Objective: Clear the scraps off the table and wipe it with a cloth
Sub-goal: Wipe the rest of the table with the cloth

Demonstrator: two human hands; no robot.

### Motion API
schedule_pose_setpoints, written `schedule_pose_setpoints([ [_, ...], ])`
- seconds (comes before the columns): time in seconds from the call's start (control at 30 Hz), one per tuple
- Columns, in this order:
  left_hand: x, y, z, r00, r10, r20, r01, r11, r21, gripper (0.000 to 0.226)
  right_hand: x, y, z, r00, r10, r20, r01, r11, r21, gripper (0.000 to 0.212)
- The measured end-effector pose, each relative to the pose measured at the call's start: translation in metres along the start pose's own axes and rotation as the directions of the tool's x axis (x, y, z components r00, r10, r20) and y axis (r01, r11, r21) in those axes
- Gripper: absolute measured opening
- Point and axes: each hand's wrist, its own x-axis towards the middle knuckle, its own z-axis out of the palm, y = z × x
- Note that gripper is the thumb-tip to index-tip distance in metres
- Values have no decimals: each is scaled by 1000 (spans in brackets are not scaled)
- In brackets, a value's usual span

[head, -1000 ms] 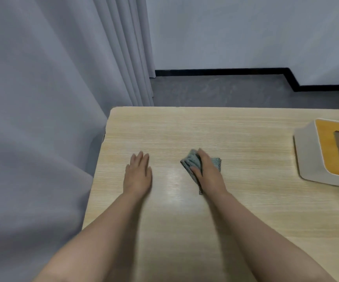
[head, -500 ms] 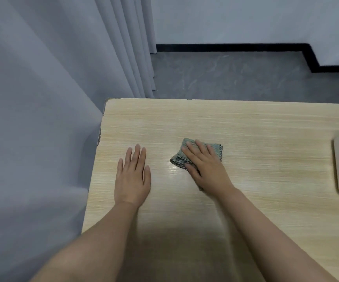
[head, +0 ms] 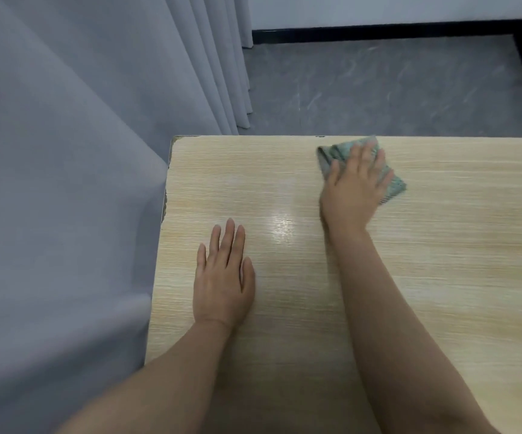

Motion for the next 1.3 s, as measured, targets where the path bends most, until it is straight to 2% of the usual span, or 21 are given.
schedule_pose_setpoints([
  [0.1, 0, 0, 0, 1000, 10, -12, -10, 1000, -15, 55, -12, -60, 12, 952, -290, 101, 287, 957, 46, 53],
  [0.17, 0, 0, 1, 1000, 12, -14, -12, 1000, -16, 55, -23, -90, 15, 788, -582, 203, 578, 812, 83, 53],
  [0.2, 0, 0, 1, 1000, 12, -15, -12, 1000, -15, 55, -25, -96, 16, 695, -676, 244, 676, 730, 95, 53],
  [0.23, 0, 0, 1, 1000, 11, -16, -11, 1000, -13, 55, -23, -94, 15, 647, -716, 263, 720, 687, 98, 53],
  [0.27, 0, 0, 0, 1000, 10, -16, -10, 1000, -11, 55, -18, -86, 14, 656, -709, 258, 713, 695, 97, 54],
  [0.33, 0, 0, 0, 1000, 13, -11, -13, 1000, -11, 55, -6, -55, 9, 785, -586, 202, 583, 808, 82, 54],
  [0.43, 0, -1, 0, 1000, 16, -9, -16, 1000, -17, 55, 8, -1, -1, 969, -225, 105, 224, 974, 21, 57],
  [0.5, 0, -1, 0, 1000, 16, -9, -16, 1000, -15, 55, 8, 9, -4, 998, -25, 62, 27, 999, -29, 58],
  [0.57, 0, -1, 0, 1000, 16, -9, -16, 1000, -12, 55, 3, -8, -2, 999, 25, 48, -24, 999, -32, 58],
  [0.6, 0, -1, 0, 1000, 17, -9, -17, 1000, -10, 55, 0, -21, 1, 998, -25, 66, 25, 1000, -4, 56],
  [0.67, 0, -1, 0, 1000, 20, -11, -20, 1000, -1, 55, -10, -52, 9, 949, -283, 141, 280, 959, 47, 53],
  [0.77, 0, 0, 0, 1000, 14, -2, -14, 1000, 15, 55, -22, -73, 10, 678, -680, 280, 691, 719, 74, 52],
  [0.8, 1, 0, 0, 1000, 13, 0, -13, 1000, 17, 55, -19, -68, 8, 634, -714, 297, 730, 680, 75, 52],
  [0.83, 1, -1, 0, 1000, 12, 1, -12, 1000, 17, 55, -13, -58, 7, 654, -699, 289, 713, 697, 74, 53],
  [0.9, 1, -1, -1, 1000, 14, 1, -14, 1000, 20, 55, -3, -26, 2, 806, -550, 219, 550, 832, 63, 54],
  [0.97, 1, -1, 0, 1000, 18, 1, -18, 999, 28, 55, 4, 13, -4, 947, -293, 135, 293, 956, 21, 57],
  [1.03, 1, 0, 0, 1000, 16, 1, -16, 999, 34, 55, 5, 37, -10, 995, -31, 96, 33, 999, -21, 61],
  [1.1, 1, 0, 0, 1000, 13, 1, -13, 999, 37, 55, 0, 33, -11, 993, 96, 70, -93, 994, -49, 61],
  [1.17, 1, 0, 0, 1000, 10, 6, -10, 999, 34, 55, -11, 9, -5, 995, 17, 98, -15, 1000, -19, 58],
  [1.23, 1, 0, 0, 1000, 7, 1, -7, 999, 39, 55, -31, -22, 2, 949, -265, 168, 261, 964, 48, 57],
  [1.3, 1, 1, 0, 1000, 7, -2, -7, 999, 52, 55, -56, -43, 5, 768, -587, 256, 588, 805, 82, 55],
])
